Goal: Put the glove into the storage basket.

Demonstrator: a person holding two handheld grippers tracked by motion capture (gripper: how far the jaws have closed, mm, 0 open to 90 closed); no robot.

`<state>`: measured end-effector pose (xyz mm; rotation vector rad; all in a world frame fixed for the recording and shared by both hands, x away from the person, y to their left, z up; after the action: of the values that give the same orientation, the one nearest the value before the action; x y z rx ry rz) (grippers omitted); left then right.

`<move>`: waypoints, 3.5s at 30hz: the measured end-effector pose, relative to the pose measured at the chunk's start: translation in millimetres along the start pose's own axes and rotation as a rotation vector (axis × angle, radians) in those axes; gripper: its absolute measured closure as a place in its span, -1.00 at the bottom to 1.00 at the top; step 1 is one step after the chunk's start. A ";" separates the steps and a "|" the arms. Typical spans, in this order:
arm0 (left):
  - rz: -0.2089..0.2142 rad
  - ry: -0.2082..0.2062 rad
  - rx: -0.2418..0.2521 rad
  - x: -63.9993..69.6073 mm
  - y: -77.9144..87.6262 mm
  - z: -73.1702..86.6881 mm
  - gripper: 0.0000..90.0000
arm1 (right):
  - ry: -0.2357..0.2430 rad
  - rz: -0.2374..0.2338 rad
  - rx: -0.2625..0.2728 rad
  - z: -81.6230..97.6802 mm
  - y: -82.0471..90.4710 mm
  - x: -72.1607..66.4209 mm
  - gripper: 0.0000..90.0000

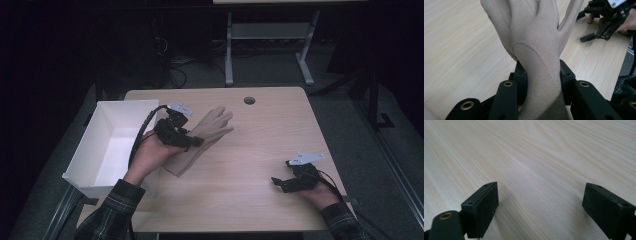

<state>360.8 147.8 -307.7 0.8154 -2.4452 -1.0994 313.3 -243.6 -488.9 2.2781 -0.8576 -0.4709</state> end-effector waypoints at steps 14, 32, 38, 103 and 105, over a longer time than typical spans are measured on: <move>-0.094 0.084 0.043 -34.4 42.1 11.6 0.50 | 0.002 0.000 -0.001 0.0 0.0 0.1 -0.72; -0.234 0.266 0.105 -93.5 94.1 65.9 0.50 | 0.002 0.000 -0.001 0.1 0.0 0.2 -0.72; -0.284 0.324 0.094 -107.3 97.5 89.4 0.50 | 0.003 0.001 -0.001 0.1 0.0 0.2 -0.72; -0.347 0.351 0.073 -122.7 63.0 102.9 -0.57 | 0.004 -0.001 -0.001 0.0 -0.1 0.3 -0.72; -0.332 0.328 0.091 -114.3 63.7 93.1 -0.57 | 0.004 -0.001 -0.001 -0.1 -0.1 0.4 -0.72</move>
<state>379.1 306.2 -326.9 1.3520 -2.1450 -0.8764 313.7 -243.7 -489.0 2.2777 -0.8536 -0.4666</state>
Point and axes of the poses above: each handheld gripper's, and its own axes: y roughly backward along the jaws, z roughly out of its underside, x roughly to its right, the point moved 1 cm from there along -y, roughly forward along the jaws, and after that the axes turned 5 degrees about -z, right-handed, at the moved point
